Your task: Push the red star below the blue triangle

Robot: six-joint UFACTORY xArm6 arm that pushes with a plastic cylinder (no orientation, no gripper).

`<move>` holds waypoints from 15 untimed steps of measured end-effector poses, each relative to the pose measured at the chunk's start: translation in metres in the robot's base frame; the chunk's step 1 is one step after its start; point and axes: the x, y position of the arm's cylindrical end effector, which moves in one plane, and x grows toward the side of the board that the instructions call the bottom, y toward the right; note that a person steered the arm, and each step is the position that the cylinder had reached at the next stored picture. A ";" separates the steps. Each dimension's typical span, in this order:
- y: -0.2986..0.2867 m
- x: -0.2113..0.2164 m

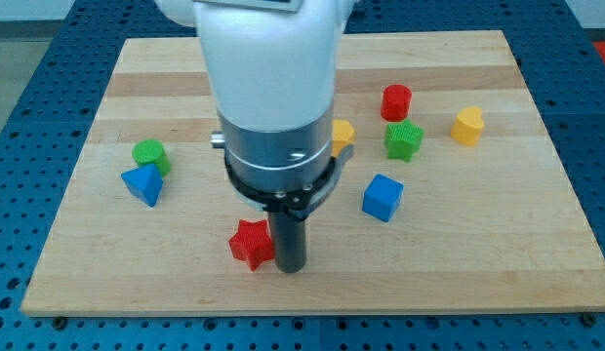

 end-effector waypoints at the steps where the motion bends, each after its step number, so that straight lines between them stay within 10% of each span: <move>1: -0.020 0.000; 5: 0.051 -0.010; 15: -0.087 -0.024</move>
